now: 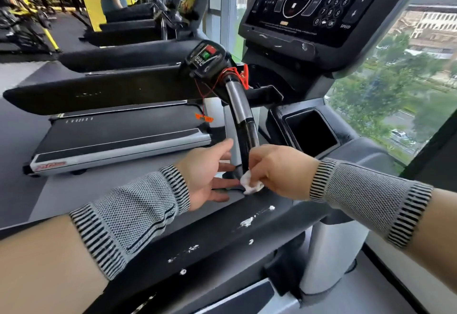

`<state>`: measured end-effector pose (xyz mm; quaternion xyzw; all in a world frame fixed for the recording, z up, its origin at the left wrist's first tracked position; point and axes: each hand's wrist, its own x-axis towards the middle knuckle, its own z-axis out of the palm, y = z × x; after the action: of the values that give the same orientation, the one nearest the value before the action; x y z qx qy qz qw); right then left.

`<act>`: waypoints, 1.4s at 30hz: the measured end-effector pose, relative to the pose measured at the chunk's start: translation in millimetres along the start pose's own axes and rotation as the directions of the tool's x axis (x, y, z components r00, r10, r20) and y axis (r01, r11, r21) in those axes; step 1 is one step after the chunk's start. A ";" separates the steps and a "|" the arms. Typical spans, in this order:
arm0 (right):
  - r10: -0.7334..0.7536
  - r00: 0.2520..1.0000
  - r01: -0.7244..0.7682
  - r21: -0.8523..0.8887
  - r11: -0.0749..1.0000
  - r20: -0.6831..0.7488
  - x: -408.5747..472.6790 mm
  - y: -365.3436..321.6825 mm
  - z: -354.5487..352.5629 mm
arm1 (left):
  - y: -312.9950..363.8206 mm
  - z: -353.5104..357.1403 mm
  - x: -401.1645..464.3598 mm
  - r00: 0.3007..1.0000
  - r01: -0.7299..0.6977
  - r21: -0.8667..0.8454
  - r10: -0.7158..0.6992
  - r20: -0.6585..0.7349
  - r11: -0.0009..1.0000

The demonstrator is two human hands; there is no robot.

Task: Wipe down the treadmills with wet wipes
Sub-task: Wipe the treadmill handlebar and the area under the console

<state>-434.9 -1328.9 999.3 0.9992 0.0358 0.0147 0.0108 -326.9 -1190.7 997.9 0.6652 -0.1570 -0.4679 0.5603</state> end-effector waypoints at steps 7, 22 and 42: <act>0.206 0.967 -0.200 0.059 0.978 -0.148 15.4 6.0 -14.0 | 1.4 6.7 0.5 0.999 0.005 0.000 -0.005 0.038 1.000; 0.196 0.977 -0.192 0.050 0.980 -0.081 1.6 -1.4 -7.1 | -0.9 0.8 -2.3 1.000 -0.008 -0.017 0.008 0.001 1.000; 0.238 0.969 -0.229 -0.122 0.966 0.061 -10.8 2.2 -16.6 | 6.1 23.6 -0.9 0.976 -0.200 0.177 0.212 -0.050 0.964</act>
<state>-446.1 -1331.5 1015.6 0.9940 -0.0835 -0.0194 0.0672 -344.2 -1206.2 1005.4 0.7067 -0.2456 -0.3688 0.5516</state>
